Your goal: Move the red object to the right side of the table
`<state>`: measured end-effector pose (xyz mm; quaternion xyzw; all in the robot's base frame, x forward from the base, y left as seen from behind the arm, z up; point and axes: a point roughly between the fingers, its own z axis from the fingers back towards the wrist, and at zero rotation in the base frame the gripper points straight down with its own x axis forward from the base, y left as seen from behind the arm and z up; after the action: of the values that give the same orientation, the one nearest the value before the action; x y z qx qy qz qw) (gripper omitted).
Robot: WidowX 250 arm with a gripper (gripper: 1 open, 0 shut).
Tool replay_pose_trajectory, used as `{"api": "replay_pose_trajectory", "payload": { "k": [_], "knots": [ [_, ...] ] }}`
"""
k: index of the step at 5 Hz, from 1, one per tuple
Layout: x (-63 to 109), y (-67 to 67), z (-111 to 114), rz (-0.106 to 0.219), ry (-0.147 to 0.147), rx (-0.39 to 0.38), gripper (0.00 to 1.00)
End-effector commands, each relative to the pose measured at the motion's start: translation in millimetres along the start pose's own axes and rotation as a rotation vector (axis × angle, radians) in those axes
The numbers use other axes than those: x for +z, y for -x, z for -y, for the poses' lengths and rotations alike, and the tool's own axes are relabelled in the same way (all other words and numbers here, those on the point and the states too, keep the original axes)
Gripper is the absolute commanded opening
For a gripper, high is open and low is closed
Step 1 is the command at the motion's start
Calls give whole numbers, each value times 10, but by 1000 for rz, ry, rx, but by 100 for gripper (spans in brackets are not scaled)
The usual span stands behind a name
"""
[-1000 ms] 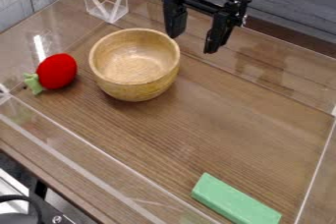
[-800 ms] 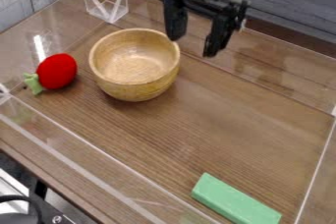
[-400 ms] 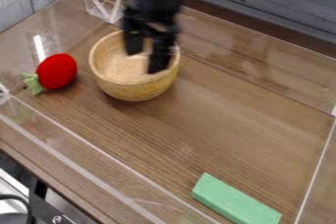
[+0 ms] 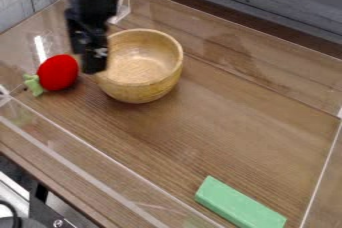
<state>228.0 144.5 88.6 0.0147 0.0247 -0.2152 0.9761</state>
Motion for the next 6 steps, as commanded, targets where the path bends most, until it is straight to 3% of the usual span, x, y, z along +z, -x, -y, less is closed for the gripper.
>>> {"api": "replay_pose_trajectory", "payload": {
  "k": [1, 2, 4, 6],
  "knots": [
    [-41, 78, -273, 25, -38, -88, 100],
    [-155, 107, -383, 30, -43, -134, 100],
    [-235, 210, -547, 59, -21, -138, 100],
    [-471, 273, -640, 68, 2, -73, 100]
  ]
}}
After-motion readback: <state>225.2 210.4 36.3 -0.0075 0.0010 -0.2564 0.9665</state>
